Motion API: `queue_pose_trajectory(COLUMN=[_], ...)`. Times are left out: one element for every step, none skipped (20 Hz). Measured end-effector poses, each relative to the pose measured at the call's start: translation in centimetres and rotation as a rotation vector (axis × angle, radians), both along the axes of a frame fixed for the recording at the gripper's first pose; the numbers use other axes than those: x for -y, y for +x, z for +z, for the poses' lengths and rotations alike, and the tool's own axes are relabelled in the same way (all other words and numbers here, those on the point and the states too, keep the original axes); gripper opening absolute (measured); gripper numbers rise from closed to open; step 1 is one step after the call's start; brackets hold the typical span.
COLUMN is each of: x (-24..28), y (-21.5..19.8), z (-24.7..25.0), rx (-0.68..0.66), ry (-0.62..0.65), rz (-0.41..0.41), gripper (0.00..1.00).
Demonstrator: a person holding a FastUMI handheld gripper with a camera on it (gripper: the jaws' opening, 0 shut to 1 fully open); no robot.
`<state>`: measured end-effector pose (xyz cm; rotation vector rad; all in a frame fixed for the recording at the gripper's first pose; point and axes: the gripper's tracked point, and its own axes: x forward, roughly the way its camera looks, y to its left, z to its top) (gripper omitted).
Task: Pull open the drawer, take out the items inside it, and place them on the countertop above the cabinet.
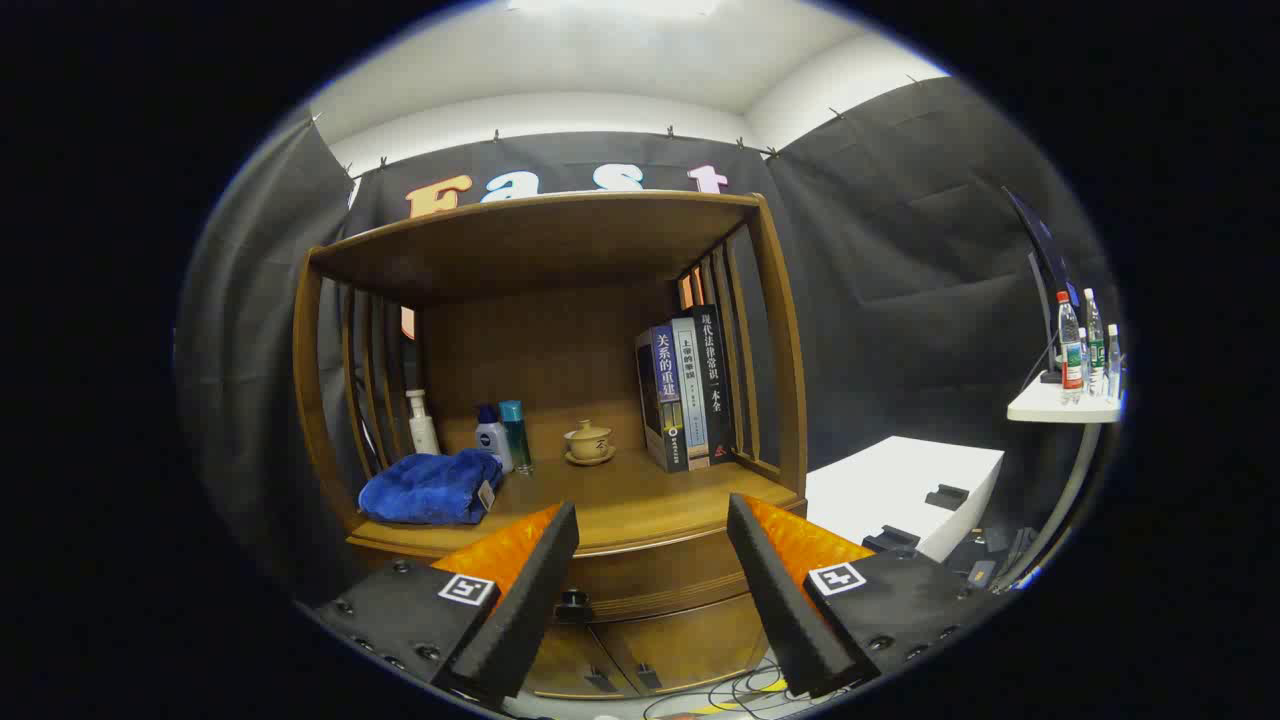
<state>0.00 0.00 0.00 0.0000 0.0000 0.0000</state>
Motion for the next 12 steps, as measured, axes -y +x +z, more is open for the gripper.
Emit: queue_pose_trajectory(x=[0.04, 0.0, 0.12, 0.2, 0.33, 0.31, 0.2, 0.18, 0.28, 0.32, 0.26, 0.18], y=[0.05, 0.02, 0.05, 0.08, 0.1, 0.1, 0.09, 0.05, 0.11, 0.09, 0.06, 0.02], z=[0.06, 0.07, 0.1, 0.13, 0.03, -0.09, -0.25, -0.28, -0.29, -0.32, -0.27, -0.26], rx=[0.002, 0.002, 0.003, 0.004, 0.004, -0.001, -0.003, -0.003, -0.002, -0.002, -0.002, -0.003], ry=[0.006, 0.011, 0.013, 0.012, 0.011, 0.01, 0.01, 0.01, 0.008, 0.006, 0.007, 0.009], rz=[0.002, 0.004, 0.004, 0.001, -0.003, -0.003, -0.001, 0.001, 0.0, -0.001, 0.001, 0.003], gripper=[0.98, 0.98, 0.98, 0.98, 0.98, 0.98, 0.98, 0.98, 0.98, 0.98, 0.98, 0.98])
